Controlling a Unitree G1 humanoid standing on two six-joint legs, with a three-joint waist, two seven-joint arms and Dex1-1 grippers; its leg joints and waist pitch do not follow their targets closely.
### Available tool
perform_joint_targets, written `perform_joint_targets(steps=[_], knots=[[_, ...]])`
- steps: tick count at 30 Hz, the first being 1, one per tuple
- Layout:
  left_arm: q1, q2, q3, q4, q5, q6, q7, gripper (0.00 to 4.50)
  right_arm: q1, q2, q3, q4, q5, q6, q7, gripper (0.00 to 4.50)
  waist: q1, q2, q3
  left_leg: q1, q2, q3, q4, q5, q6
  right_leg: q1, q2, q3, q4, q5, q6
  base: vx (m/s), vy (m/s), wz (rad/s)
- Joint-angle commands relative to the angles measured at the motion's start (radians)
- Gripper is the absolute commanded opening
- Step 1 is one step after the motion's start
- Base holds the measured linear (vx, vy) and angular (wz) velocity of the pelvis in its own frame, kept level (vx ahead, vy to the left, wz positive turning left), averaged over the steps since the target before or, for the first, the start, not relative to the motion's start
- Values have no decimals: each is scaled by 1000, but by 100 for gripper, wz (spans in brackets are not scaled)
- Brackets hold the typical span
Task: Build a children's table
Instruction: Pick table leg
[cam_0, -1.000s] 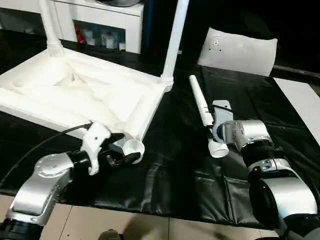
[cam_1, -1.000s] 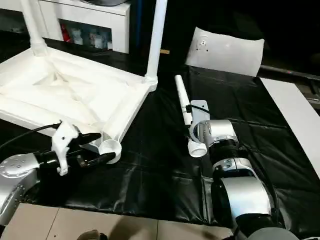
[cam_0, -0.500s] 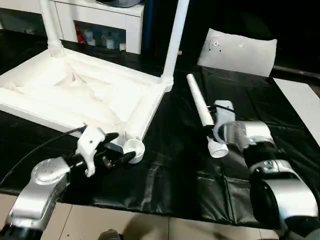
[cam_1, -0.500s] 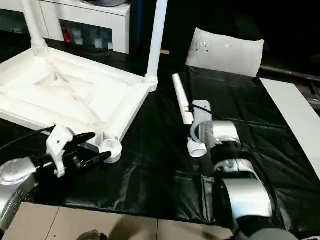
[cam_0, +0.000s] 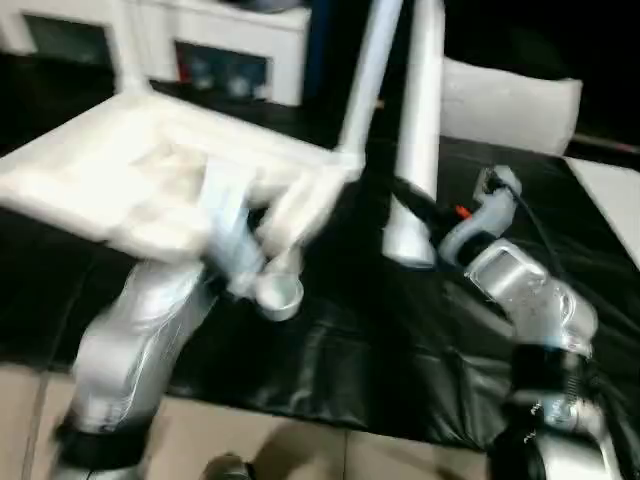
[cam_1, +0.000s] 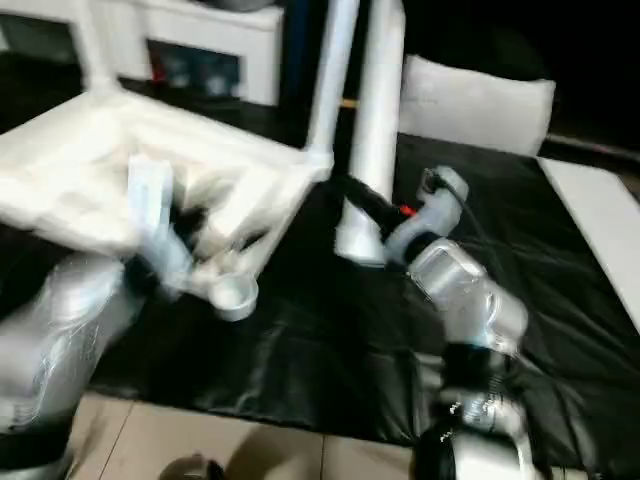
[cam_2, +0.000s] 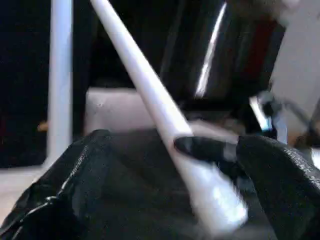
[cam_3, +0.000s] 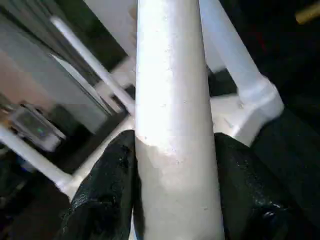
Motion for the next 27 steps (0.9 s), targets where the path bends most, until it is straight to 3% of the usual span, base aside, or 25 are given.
perform_joint_targets(steps=[1, 4, 5, 7, 14, 17, 19, 21, 27], knots=[[-38, -29, 38, 43, -51, 34, 27, 450, 28, 4, 4, -78, 60, 1, 26, 189, -3, 20, -62, 37, 49, -16, -75, -191, -87, 19, -82, 34, -86, -31, -138, 0, 0, 0], [-99, -72, 79, 90, -100, 60, 34, 450, 57, 22, 29, -147, 93, 5, 48, 188, -6, 19, -62, 36, 46, -17, -74, -189, -83, 18, -83, 33, -90, -59, -140, 0, 0, 0], [-123, -92, 96, 104, -121, 83, 45, 450, 63, 32, 27, -171, 118, 30, 52, 188, -8, 15, -62, 35, 46, -18, -75, -189, -82, 19, -84, 32, -91, -68, -139, 0, 0, 0], [-184, -135, 122, 142, -170, 118, 78, 450, 73, 51, 25, -216, 162, 80, 48, 188, -7, 17, -61, 37, 47, -17, -72, -174, -73, 17, -82, 33, -89, -56, -141, 0, 0, 0], [-246, -187, 170, 195, -259, 156, 123, 450, 104, 41, 96, -277, 198, 94, 61, 188, -4, 17, -64, 35, 45, -16, -70, -126, -70, 23, -82, 32, -87, 23, -134, 0, 0, 0], [-255, -192, 178, 206, -265, 167, 120, 450, 113, 32, 115, -295, 195, 102, 70, 188, -2, 17, -63, 35, 47, -18, -72, -133, -71, 24, -83, 31, -88, 15, -133, 0, 0, 0], [-256, -184, 168, 212, -250, 171, 115, 450, 121, 21, 132, -311, 185, 103, 87, 188, -1, 12, -61, 35, 48, -17, -72, -140, -71, 24, -83, 32, -92, -4, -120, 0, 0, 0], [-252, -175, 154, 221, -233, 160, 117, 450, 127, 17, 146, -318, 172, 95, 87, 188, -1, 15, -60, 35, 48, -18, -74, -153, -74, 21, -84, 33, -95, -38, -108, 0, 0, 0], [-238, -175, 159, 218, -260, 181, 121, 420, 150, -15, 271, -334, 20, -43, 91, 188, -1, 17, -60, 34, 50, -20, -76, -165, -100, 20, -86, 33, -94, -49, -106, 0, 0, 0]])
